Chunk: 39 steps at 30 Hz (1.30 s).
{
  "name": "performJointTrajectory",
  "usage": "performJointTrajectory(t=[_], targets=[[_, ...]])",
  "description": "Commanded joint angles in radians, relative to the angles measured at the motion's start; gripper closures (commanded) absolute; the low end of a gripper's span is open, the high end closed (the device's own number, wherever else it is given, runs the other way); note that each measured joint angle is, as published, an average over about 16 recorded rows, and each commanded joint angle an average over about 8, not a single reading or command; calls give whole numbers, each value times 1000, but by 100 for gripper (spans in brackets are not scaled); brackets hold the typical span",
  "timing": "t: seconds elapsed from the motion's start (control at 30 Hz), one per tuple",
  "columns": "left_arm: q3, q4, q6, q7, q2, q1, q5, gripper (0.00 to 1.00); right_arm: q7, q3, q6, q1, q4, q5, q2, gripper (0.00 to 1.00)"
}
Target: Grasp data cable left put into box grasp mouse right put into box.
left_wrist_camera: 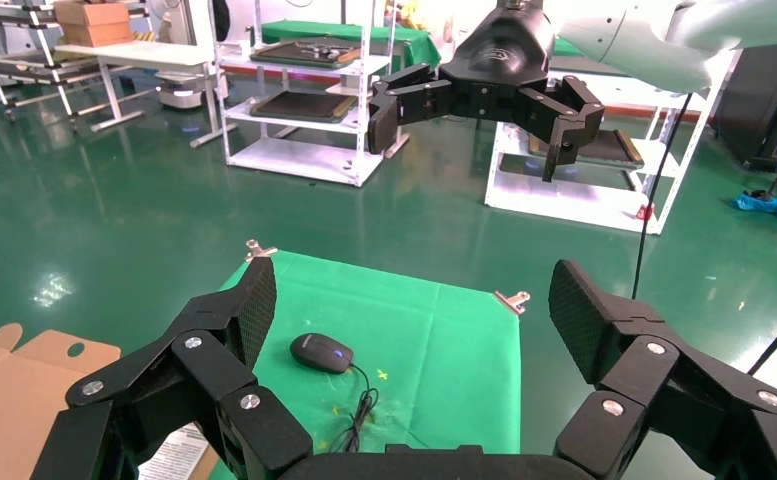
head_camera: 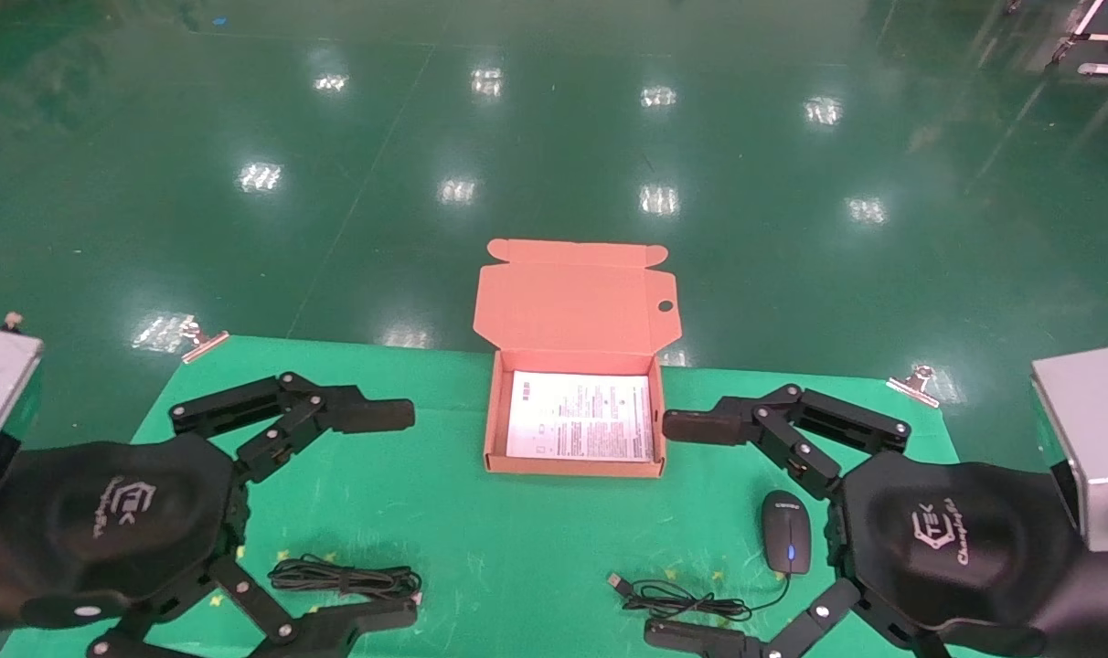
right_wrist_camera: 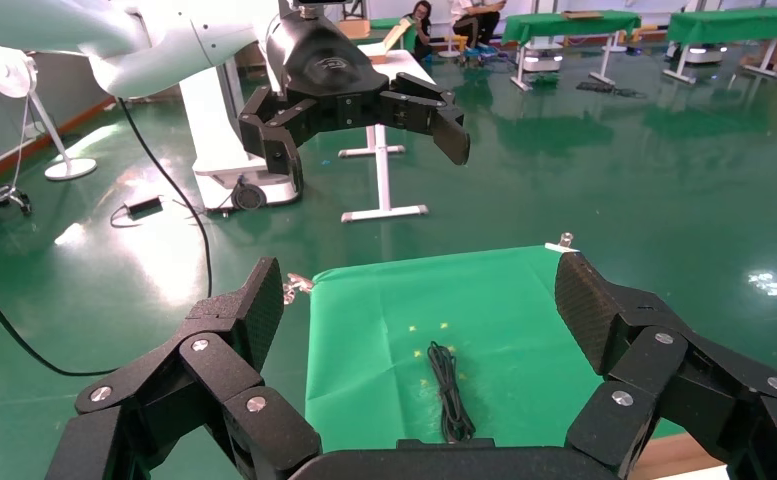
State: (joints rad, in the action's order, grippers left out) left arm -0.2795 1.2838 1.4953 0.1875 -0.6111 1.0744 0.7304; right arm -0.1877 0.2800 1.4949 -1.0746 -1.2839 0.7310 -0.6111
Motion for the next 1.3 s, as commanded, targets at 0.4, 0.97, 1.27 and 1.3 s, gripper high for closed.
performJointTrajectory(t=[0.4,0.97,1.27,1.3], targets=[[0,0,0,0,0,0,0,0,0,0,0,0,0,0,0,0],[-2,-2,-3,-1,-2,2,2,0,0,0,0,0,0,0,0,0],[-28,20,11,-9,1,36,75,0,6,10,-1,-6,-12,38,12,0],[-37,23,13,-7,0,46,96,0,7,15,0,-10,-17,54,15,0]])
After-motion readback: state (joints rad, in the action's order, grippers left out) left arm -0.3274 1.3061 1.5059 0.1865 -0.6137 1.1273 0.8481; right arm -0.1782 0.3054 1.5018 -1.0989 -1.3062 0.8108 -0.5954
